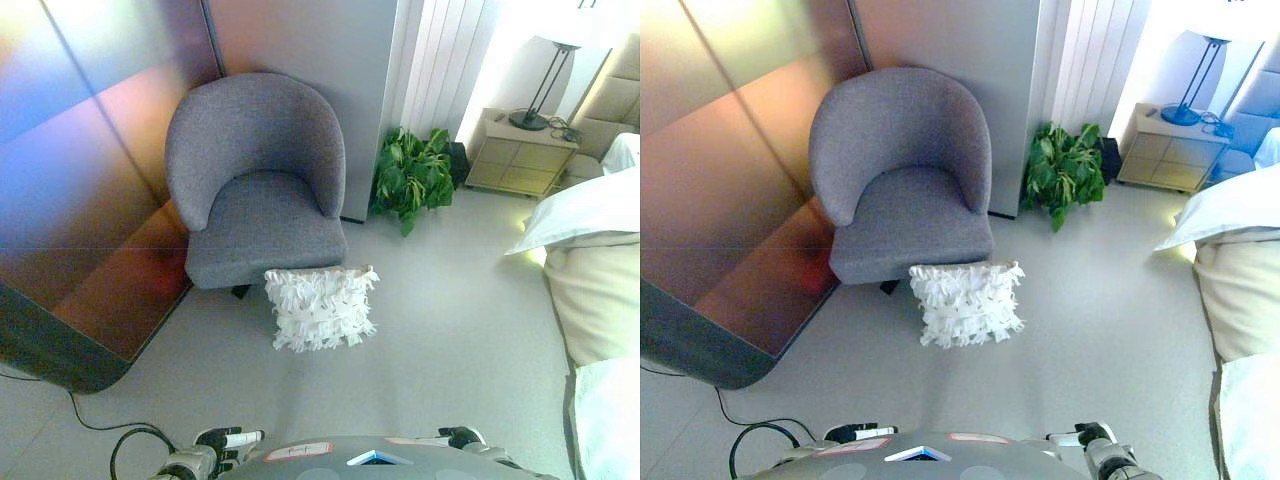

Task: Pick up the pillow and put it on the sofa.

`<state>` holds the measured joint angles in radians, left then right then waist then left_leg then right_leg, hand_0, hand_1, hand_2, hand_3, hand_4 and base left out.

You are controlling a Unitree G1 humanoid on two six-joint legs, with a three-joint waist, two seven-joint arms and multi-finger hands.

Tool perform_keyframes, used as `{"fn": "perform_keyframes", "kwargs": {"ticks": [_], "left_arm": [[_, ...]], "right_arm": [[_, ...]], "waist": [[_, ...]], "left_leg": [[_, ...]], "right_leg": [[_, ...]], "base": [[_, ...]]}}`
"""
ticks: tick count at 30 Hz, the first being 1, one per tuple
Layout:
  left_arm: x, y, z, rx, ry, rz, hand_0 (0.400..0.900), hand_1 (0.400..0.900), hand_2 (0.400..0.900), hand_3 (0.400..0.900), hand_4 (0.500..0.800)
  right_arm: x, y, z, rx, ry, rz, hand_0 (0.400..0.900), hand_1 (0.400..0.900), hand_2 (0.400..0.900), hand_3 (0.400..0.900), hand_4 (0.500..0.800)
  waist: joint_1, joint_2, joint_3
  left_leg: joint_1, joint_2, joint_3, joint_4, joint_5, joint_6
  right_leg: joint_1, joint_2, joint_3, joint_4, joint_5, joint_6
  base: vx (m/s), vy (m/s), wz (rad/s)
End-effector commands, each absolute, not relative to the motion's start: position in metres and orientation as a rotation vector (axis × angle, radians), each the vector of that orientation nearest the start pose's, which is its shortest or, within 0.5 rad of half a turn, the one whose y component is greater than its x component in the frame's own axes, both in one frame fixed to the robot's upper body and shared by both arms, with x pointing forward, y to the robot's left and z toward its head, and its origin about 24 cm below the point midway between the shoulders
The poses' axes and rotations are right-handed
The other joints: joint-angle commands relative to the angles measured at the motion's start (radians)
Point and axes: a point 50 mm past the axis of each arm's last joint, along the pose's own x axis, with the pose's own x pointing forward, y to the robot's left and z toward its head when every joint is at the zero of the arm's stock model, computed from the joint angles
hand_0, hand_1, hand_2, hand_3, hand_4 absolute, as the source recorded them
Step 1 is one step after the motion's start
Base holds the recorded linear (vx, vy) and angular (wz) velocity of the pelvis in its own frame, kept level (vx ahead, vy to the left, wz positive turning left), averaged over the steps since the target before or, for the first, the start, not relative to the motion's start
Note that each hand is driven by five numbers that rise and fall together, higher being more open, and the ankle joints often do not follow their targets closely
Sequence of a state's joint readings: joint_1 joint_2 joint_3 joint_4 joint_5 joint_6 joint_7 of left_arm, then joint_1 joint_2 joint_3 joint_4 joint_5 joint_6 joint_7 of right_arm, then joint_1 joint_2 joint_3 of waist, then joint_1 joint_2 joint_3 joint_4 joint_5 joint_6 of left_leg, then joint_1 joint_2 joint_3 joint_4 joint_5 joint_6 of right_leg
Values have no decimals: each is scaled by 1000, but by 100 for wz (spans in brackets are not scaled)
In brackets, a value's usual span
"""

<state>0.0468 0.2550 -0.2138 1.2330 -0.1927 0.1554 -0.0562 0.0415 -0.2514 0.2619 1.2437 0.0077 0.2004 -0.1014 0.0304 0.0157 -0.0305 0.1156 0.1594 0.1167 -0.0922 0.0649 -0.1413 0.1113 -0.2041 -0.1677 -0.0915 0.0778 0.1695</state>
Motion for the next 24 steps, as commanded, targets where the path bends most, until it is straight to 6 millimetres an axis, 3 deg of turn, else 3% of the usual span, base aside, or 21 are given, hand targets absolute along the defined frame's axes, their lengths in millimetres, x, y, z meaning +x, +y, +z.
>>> {"fn": "perform_keyframes", "kwargs": {"ticks": [1,13,24], "left_arm": [[68,230,-168,134,1436,41,900,900,900,900,800],[47,236,-169,118,1547,35,900,900,900,900,800],[49,217,-173,73,1529,-14,900,900,900,900,800]], "right_arm": [[61,-245,-165,-494,1506,-47,900,900,900,900,800],[62,-241,-166,-486,1528,12,900,900,900,900,800],[56,-233,-169,-459,1562,21,900,900,900,900,800]], "waist": [[-8,-3,63],[-3,-9,66],[11,-17,67]], "left_leg": [[47,-149,50,13,-132,123],[43,-147,50,11,-127,121],[48,-149,40,10,-132,124]], "right_leg": [[19,101,-25,22,-71,-46],[13,105,-21,23,-71,-50],[23,100,-38,20,-74,-51]], "base": [[0,0,0],[0,0,0],[18,-26,3]]}}
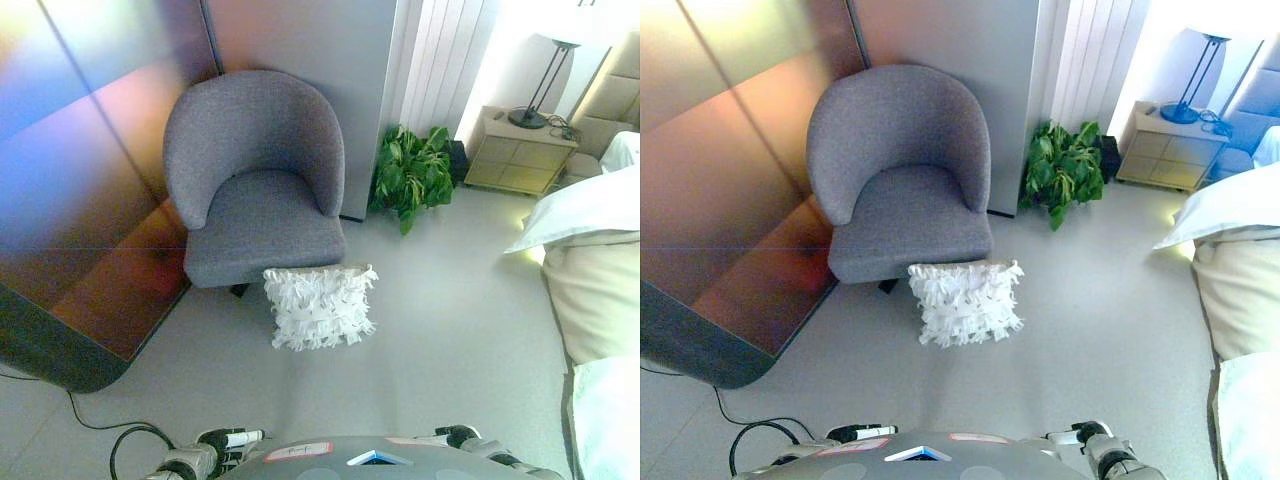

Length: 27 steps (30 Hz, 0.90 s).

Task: Pick up the pillow and put it on the sofa.

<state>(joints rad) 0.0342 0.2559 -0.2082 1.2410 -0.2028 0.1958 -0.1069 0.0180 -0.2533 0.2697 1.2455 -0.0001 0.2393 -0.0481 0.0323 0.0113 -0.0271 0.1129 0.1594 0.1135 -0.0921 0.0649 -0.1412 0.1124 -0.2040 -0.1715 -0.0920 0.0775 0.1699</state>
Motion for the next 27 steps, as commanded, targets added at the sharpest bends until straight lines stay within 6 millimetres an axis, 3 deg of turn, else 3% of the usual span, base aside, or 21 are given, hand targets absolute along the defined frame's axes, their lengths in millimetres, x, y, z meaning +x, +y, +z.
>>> {"fn": "perform_keyframes", "kwargs": {"ticks": [1,8,15,18,20,23,24,25,26,27], "left_arm": [[49,217,-173,80,1526,-5,900,900,900,900,800],[51,229,-170,126,1529,8,900,900,900,900,800],[59,226,-170,146,1524,-16,900,900,900,900,800],[72,219,-169,147,1484,4,900,900,900,900,800],[77,215,-169,137,1464,12,900,900,900,900,800],[74,212,-170,84,1457,50,900,900,900,900,800],[72,213,-170,75,1459,56,900,900,900,900,800],[67,214,-171,64,1470,63,900,900,900,900,800],[66,214,-171,60,1474,65,900,900,900,900,800],[61,215,-172,51,1487,70,900,900,900,900,800]], "right_arm": [[56,-233,-169,-458,1562,19,900,900,900,900,800],[56,-234,-168,-456,1571,10,900,900,900,900,800],[62,-237,-167,-437,1562,-15,900,900,900,900,800],[71,-240,-164,-427,1538,-46,900,900,900,900,800],[76,-243,-163,-427,1529,-55,900,900,900,900,800],[77,-249,-161,-461,1529,-51,900,900,900,900,800],[77,-251,-160,-466,1530,-53,900,900,900,900,800],[76,-254,-160,-473,1534,-46,900,900,900,900,800],[76,-254,-160,-475,1535,-42,900,900,900,900,800],[75,-254,-160,-475,1536,-34,900,900,900,900,800]], "waist": [[9,-13,63],[9,-6,65],[-4,4,83],[-11,-1,110],[-13,-20,128],[-5,-19,161],[-2,-13,168],[8,10,175],[10,14,179],[18,26,181]], "left_leg": [[52,-149,42,10,-133,124],[48,-145,32,10,-127,119],[28,-129,23,33,-119,111],[-31,-125,8,142,-134,102],[-84,-144,8,290,-175,111],[-196,-132,9,451,-92,100],[-215,-120,20,430,-72,94],[-242,-85,30,349,1,68],[-241,-79,31,327,19,62],[-255,-57,32,265,77,42]], "right_leg": [[23,101,-34,21,-74,-52],[18,108,-33,26,-80,-57],[-10,129,-17,62,-102,-80],[-42,135,1,94,-107,-105],[-65,117,2,117,-106,-120],[-72,113,1,146,-113,-141],[-67,115,4,154,-122,-138],[-45,128,6,157,-145,-130],[-34,130,7,155,-150,-129],[-14,139,10,151,-163,-126]], "base": [[17,-47,6],[16,-51,2],[6,-110,-1],[-45,-162,6],[-6,-128,-6],[84,-54,-22],[290,77,-31],[297,97,-25],[407,124,-26],[453,113,-30]]}}
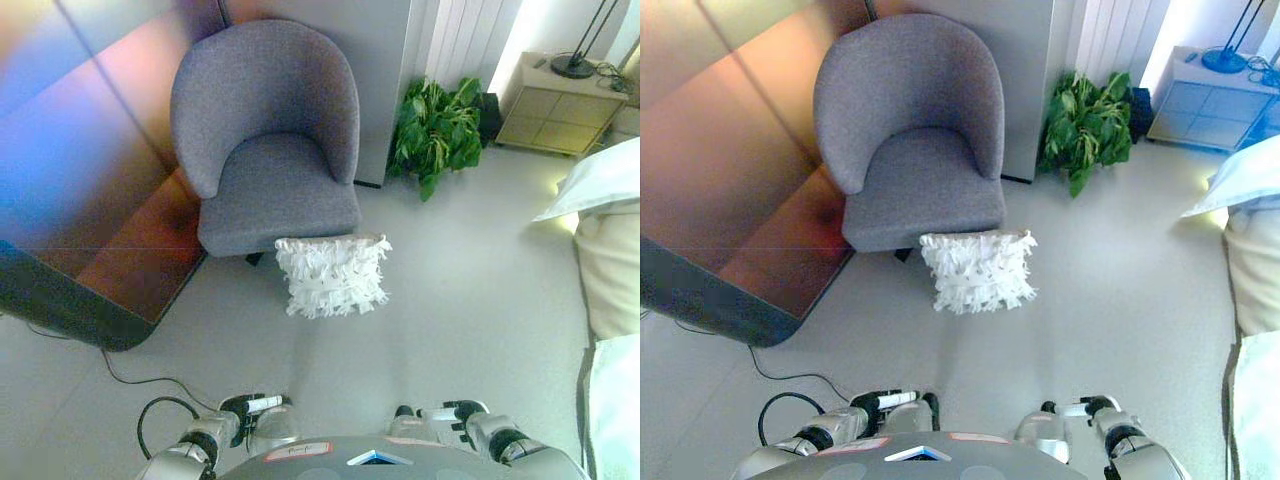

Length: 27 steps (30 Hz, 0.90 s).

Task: Pick up the pillow and put it on the sofa.

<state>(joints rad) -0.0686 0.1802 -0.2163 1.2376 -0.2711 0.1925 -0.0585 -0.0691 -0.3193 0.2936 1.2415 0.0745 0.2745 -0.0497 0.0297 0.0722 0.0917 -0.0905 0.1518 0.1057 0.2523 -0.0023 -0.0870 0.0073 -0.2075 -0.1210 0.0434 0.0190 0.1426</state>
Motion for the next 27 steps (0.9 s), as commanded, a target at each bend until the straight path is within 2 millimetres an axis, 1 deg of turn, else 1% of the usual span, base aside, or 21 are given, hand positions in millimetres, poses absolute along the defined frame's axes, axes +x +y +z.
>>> {"fn": "perform_keyframes", "kwargs": {"ticks": [1,3,4,6,8,10,11,12,13,14,15,16,17,18,19,20,21,22,23,25,27], "left_arm": [[55,215,-173,32,1505,80,900,900,900,900,800],[48,215,-174,13,1518,89,900,900,900,900,800],[44,213,-174,3,1523,94,900,900,900,900,800],[37,211,-175,-18,1530,115,900,900,900,900,800],[31,210,-176,-33,1531,141,900,900,900,900,800],[26,210,-177,-57,1540,166,900,900,900,900,800],[24,209,-177,-69,1544,178,900,900,900,900,800],[22,211,-177,-78,1549,190,900,900,900,900,800],[25,215,-176,-80,1544,208,900,900,900,900,800],[27,217,-175,-76,1538,215,900,900,900,900,800],[30,219,-175,-68,1528,215,900,900,900,900,800],[35,222,-174,-58,1515,209,900,900,900,900,800],[42,225,-172,-49,1501,208,900,900,900,900,800],[49,228,-171,-33,1491,204,900,900,900,900,800],[57,232,-169,0,1479,189,900,900,900,900,800],[61,234,-168,21,1472,179,900,900,900,900,800],[65,236,-167,43,1464,176,900,900,900,900,800],[71,241,-165,71,1449,175,900,900,900,900,800],[75,242,-164,74,1441,178,900,900,900,900,800],[86,247,-160,87,1415,187,900,900,900,900,800],[94,248,-159,102,1396,190,900,900,900,900,800]], "right_arm": [[73,-254,-160,-477,1539,-25,900,900,900,900,800],[71,-254,-161,-477,1542,-12,900,900,900,900,800],[68,-254,-162,-478,1540,-3,900,900,900,900,800],[65,-254,-162,-484,1531,16,900,900,900,900,800],[65,-252,-163,-483,1516,30,900,900,900,900,800],[63,-249,-164,-477,1507,32,900,900,900,900,800],[63,-247,-165,-474,1507,32,900,900,900,900,800],[63,-244,-166,-469,1506,29,900,900,900,900,800],[64,-240,-166,-454,1505,23,900,900,900,900,800],[64,-239,-167,-442,1504,21,900,900,900,900,800],[66,-237,-167,-429,1497,17,900,900,900,900,800],[68,-235,-167,-433,1487,26,900,900,900,900,800],[70,-234,-167,-434,1479,29,900,900,900,900,800],[70,-232,-168,-425,1469,21,900,900,900,900,800],[73,-230,-167,-414,1450,5,900,900,900,900,800],[75,-230,-167,-409,1439,0,900,900,900,900,800],[79,-230,-166,-411,1425,2,900,900,900,900,800],[83,-228,-166,-429,1408,13,900,900,900,900,800],[86,-228,-165,-442,1402,22,900,900,900,900,800],[92,-229,-164,-506,1390,44,900,900,900,900,800],[97,-234,-161,-615,1384,48,900,900,900,900,800]], "waist": [[38,-21,62],[57,-23,68],[71,-28,71],[94,-31,72],[103,-16,65],[106,-9,49],[107,-18,38],[116,-27,23],[120,-40,8],[120,-48,5],[124,-61,-2],[124,-76,-13],[116,-82,-23],[110,-85,-29],[105,-86,-34],[103,-76,-37],[96,-76,-38],[87,-82,-36],[84,-78,-38],[68,-78,-32],[56,-73,-21]], "left_leg": [[-93,-12,35,-163,232,-38],[-129,12,32,-229,291,-55],[-157,21,32,-263,302,-58],[-197,34,37,-309,300,-63],[-211,61,64,-316,305,-74],[-199,75,109,-299,301,-76],[-187,60,128,-311,240,-54],[-175,48,107,-325,222,-50],[-153,30,98,-299,214,-34],[-151,20,97,-272,210,-29],[-149,-2,81,-251,187,-6],[-136,-28,77,-244,164,24],[-114,-42,93,-243,145,49],[-88,-60,96,-252,130,71],[-55,-88,75,-266,116,94],[-41,-87,82,-266,108,101],[-18,-94,92,-273,98,106],[7,-107,99,-280,90,112],[14,-104,106,-280,86,110],[57,-107,127,-293,76,104],[104,-105,127,-306,62,93]], "right_leg": [[127,153,-34,4,-122,-99],[177,146,-27,-7,-143,-100],[208,135,-22,-7,-161,-100],[248,114,-13,15,-203,-97],[286,109,-10,54,-268,-92],[330,102,-9,79,-316,-79],[339,84,-8,94,-310,-66],[353,64,-1,110,-306,-44],[370,50,15,134,-291,-20],[375,43,20,147,-279,-10],[371,17,26,189,-226,9],[347,-12,34,240,-131,27],[316,-31,37,311,-60,39],[281,-52,36,388,0,45],[235,-74,39,486,38,44],[198,-75,34,530,58,34],[155,-83,24,553,64,27],[120,-82,5,546,43,17],[100,-65,-10,510,34,10],[46,-36,-60,412,-28,-8],[-21,-18,-112,300,-32,-16]], "base": [[527,124,-35],[502,121,-37],[525,146,-44],[538,178,-44],[519,184,-32],[554,223,-22],[594,256,-33],[646,271,-36],[583,235,-28],[502,208,-13],[406,205,2],[460,269,16],[443,290,34],[495,320,46],[435,274,37],[417,232,28],[372,132,22],[330,63,17],[346,-7,14],[274,-105,13],[244,-202,22]]}}
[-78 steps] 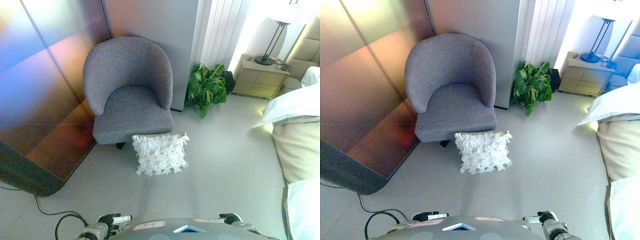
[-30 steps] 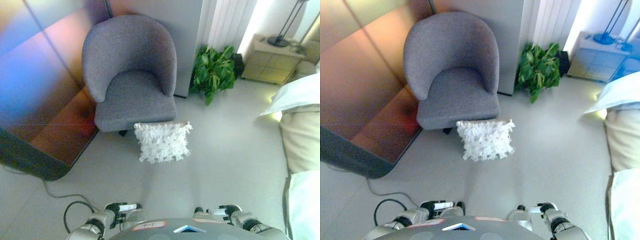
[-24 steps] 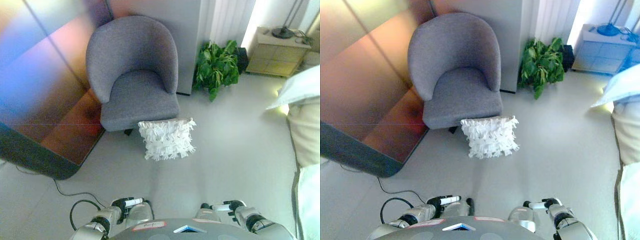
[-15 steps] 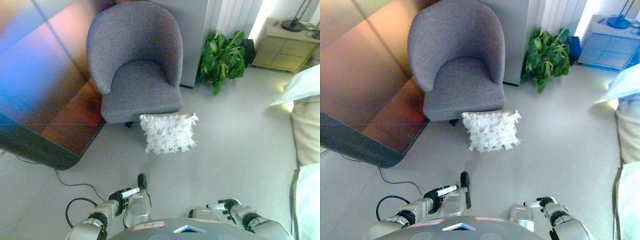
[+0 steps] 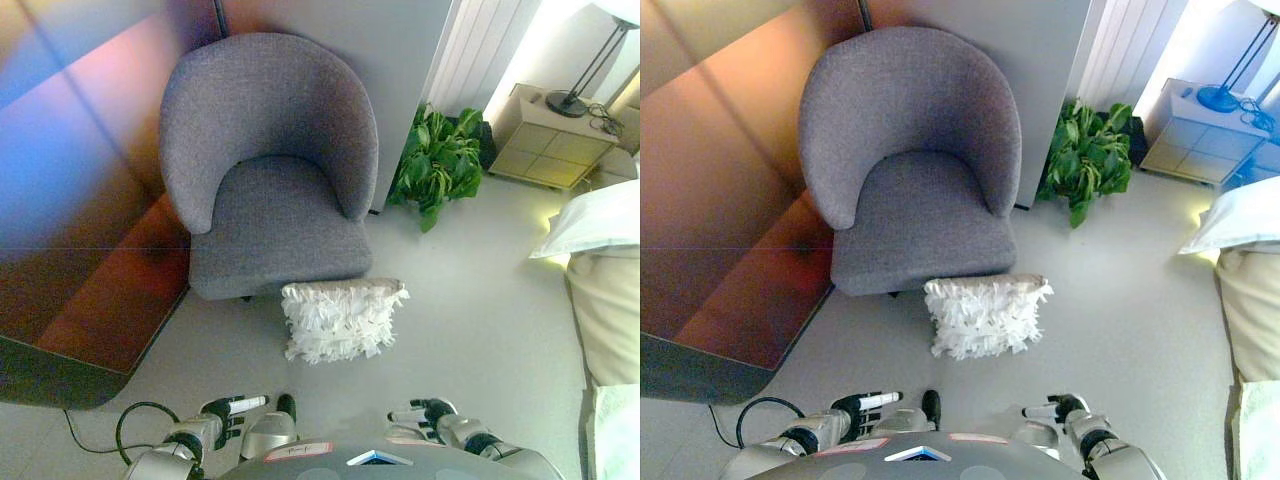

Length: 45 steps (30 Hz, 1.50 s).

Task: Pick up the pillow and put it on the sofa.

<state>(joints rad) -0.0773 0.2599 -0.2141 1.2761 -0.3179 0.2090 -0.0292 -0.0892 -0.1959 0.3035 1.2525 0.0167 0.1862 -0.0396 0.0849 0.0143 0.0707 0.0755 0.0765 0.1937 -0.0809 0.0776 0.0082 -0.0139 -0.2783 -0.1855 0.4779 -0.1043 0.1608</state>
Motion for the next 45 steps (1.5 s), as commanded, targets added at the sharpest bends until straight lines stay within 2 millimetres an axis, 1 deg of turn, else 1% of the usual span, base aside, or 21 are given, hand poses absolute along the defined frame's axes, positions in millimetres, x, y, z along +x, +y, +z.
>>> {"fn": "perform_keyframes", "kwargs": {"ticks": [1,2,3,5,7,8,10,11,12,13,15,16,20,22,23,24,26,30,35,39,45], "left_arm": [[97,249,-158,115,1391,186,900,900,900,900,800],[97,250,-158,121,1392,184,900,900,900,900,800],[96,249,-158,129,1396,177,900,900,900,900,800],[89,251,-159,142,1415,164,900,900,900,900,800],[79,251,-161,142,1434,164,900,900,900,900,800],[74,252,-162,136,1444,167,900,900,900,900,800],[58,249,-165,131,1478,185,900,900,900,900,800],[54,249,-166,124,1486,194,900,900,900,900,800],[53,247,-166,110,1486,214,900,900,900,900,800],[52,245,-167,115,1483,193,900,900,900,900,800],[49,239,-169,136,1505,125,900,900,900,900,800],[47,238,-169,162,1489,143,900,900,900,900,800],[57,245,-166,186,1451,115,900,900,900,900,800],[72,247,-163,212,1407,65,900,900,900,900,800],[76,247,-162,213,1397,56,900,900,900,900,800],[90,247,-159,205,1364,35,900,900,900,900,800],[103,246,-156,180,1328,41,900,900,900,900,800],[114,243,-154,108,1285,70,900,900,900,900,800],[123,238,-152,-8,1252,101,900,900,900,900,800],[122,234,-153,-78,1235,120,900,900,900,900,800],[126,222,-153,-174,1191,124,900,900,900,900,800]], "right_arm": [[100,-237,-160,-687,1382,62,900,900,900,900,800],[100,-239,-159,-726,1385,68,900,900,900,900,800],[100,-242,-158,-771,1386,63,900,900,900,900,800],[101,-247,-156,-896,1366,63,900,900,900,900,800],[105,-251,-153,-992,1338,44,900,900,900,900,800],[109,-253,-151,-1043,1316,34,900,900,900,900,800],[122,-254,-145,-1179,1209,21,900,900,900,900,800],[125,-254,-144,-1190,1190,26,900,900,900,900,800],[129,-251,-143,-1188,1157,25,900,900,900,900,800],[138,-247,-140,-1195,1100,20,900,900,900,900,800],[146,-248,-137,-1206,1064,16,900,900,900,900,800],[154,-251,-132,-1217,1031,-7,900,900,900,900,800],[185,-257,-115,-1248,938,-71,900,900,900,900,800],[213,-259,-100,-1249,897,-112,900,900,900,900,800],[219,-259,-96,-1244,888,-122,900,900,900,900,800],[242,-264,-79,-1233,858,-165,900,900,900,900,800],[266,-269,-59,-1230,818,-209,900,900,900,900,800],[296,-276,-27,-1240,751,-280,900,900,900,900,800],[324,-293,17,-1248,660,-411,900,900,900,900,800],[339,-305,50,-1247,600,-495,900,900,900,900,800],[356,-321,97,-1268,562,-530,900,900,900,900,800]], "waist": [[-8,-20,8],[-13,-22,11],[-19,-32,11],[-29,-43,12],[-33,-46,12],[-30,-46,12],[-11,-43,5],[-9,-42,4],[-6,-42,1],[6,-44,0],[18,-42,2],[28,-37,7],[65,-14,33],[86,5,63],[89,9,70],[99,26,100],[110,47,135],[125,78,191],[147,119,263],[156,142,294],[164,178,318]], "left_leg": [[-39,-32,35,23,-37,-11],[-31,-34,30,21,-44,-14],[-24,-43,22,22,-59,-16],[10,-51,-1,20,-97,-22],[41,-47,-17,20,-129,-24],[53,-44,-26,21,-141,-25],[51,-23,-39,45,-142,-37],[50,-20,-43,48,-139,-40],[46,-8,-46,48,-132,-47],[40,6,-48,49,-125,-55],[37,17,-58,50,-118,-59],[29,23,-74,46,-110,-67],[-1,32,-112,22,-82,-80],[-37,28,-143,19,-70,-84],[-48,28,-149,19,-68,-84],[-79,24,-165,19,-60,-85],[-123,17,-183,28,-53,-88],[-198,9,-202,59,-47,-90],[-317,6,-211,105,-41,-89],[-374,10,-200,106,-32,-87],[-440,2,-195,124,-23,-88]], "right_leg": [[-35,57,-56,-237,120,-28],[-46,58,-55,-279,138,-23],[-68,50,-42,-350,187,-9],[-102,15,-26,-424,276,15],[-116,-3,-13,-459,304,28],[-115,-9,-17,-460,305,31],[-69,-9,-38,-441,262,32],[-59,-6,-40,-442,260,32],[-52,1,-34,-439,246,36],[-37,0,-53,-433,227,35],[-20,1,-73,-431,212,33],[-18,4,-79,-425,199,32],[-36,-3,-115,-403,185,32],[-78,-20,-126,-376,182,36],[-90,-24,-128,-369,181,36],[-126,-38,-132,-347,180,38],[-164,-56,-136,-327,179,41],[-230,-76,-136,-296,173,41],[-356,-99,-132,-232,158,28],[-428,-102,-129,-207,150,19],[-516,-104,-104,-155,129,7]], "base": [[227,-237,32],[245,-261,45],[271,-235,52],[322,-235,61],[307,-194,51],[307,-204,39],[324,-255,37],[245,-251,35],[168,-235,37],[185,-257,47],[161,-198,45],[89,-147,41],[9,-112,32],[-126,-58,42],[-262,-9,39],[-221,14,29],[-204,28,27],[-136,32,15],[-151,23,9],[-82,24,-2],[-51,58,-4]]}}
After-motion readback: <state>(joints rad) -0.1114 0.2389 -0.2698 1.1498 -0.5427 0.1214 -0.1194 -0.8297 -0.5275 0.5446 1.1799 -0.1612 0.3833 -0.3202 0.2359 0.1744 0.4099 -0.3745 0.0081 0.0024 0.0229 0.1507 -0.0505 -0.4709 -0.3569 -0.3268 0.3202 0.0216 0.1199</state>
